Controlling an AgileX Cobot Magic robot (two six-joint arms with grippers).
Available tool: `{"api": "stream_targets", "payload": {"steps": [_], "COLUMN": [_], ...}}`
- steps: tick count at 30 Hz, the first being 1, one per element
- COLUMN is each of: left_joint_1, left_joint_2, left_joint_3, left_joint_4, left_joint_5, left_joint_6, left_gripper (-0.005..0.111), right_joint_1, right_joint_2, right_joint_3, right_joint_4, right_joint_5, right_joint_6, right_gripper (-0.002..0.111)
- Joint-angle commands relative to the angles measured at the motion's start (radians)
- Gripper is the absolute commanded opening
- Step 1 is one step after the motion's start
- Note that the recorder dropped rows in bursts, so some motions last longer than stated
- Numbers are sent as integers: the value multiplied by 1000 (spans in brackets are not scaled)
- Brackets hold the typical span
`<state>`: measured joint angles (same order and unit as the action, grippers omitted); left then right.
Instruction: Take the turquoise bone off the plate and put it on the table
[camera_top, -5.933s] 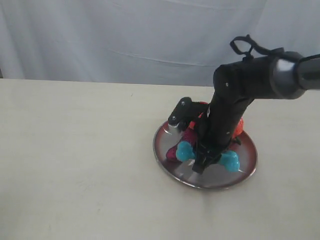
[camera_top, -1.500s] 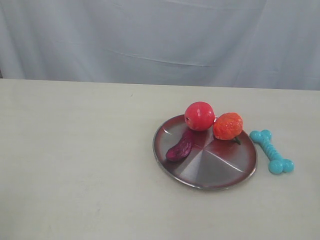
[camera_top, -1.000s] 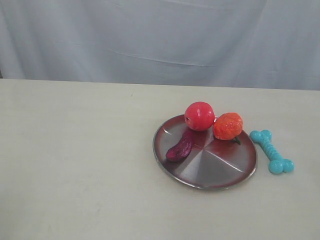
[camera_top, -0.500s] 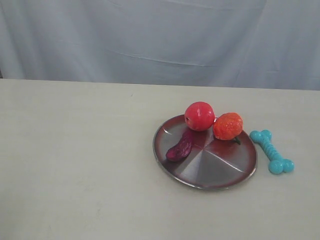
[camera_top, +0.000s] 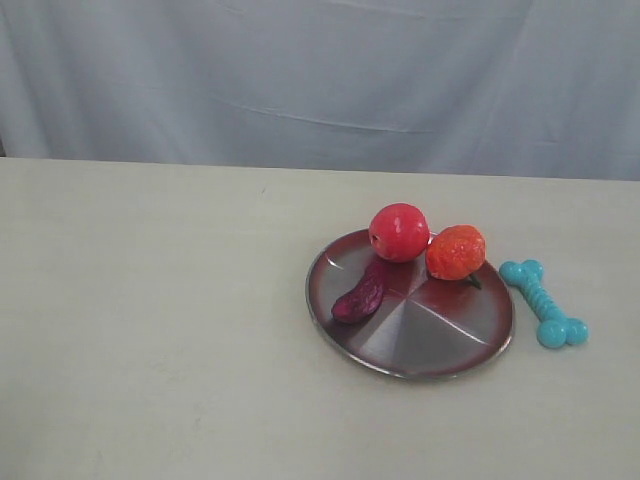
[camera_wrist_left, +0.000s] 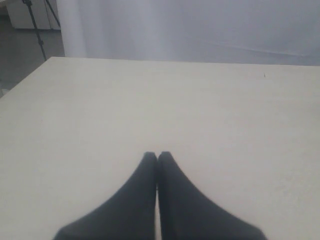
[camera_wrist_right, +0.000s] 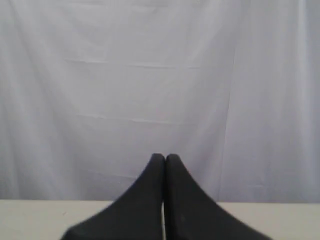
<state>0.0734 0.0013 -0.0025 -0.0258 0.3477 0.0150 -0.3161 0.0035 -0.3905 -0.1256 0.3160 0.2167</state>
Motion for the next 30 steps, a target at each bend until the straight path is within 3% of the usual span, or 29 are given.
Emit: {"api": "stream_targets", "payload": {"steps": [1, 12, 22, 30], "left_joint_1": [4, 4, 4, 4], "left_joint_2": [-1, -1, -1, -1], "left_joint_3": [3, 3, 3, 3], "left_joint_4": [-6, -6, -6, -6], "left_joint_5": [-5, -5, -5, -5], "left_joint_6": [-4, -4, -4, -4], "left_gripper": [0, 0, 0, 0], "right_joint_1": [-7, -7, -7, -7], "right_joint_2": [-3, -3, -3, -3], "right_joint_3": [101, 389, 390, 390], "right_joint_4": [-11, -7, -11, -4], "right_joint_5": [-25, -161, 39, 41], "right_joint_6": [-6, 0, -13, -4], "right_gripper": [0, 0, 0, 0]}}
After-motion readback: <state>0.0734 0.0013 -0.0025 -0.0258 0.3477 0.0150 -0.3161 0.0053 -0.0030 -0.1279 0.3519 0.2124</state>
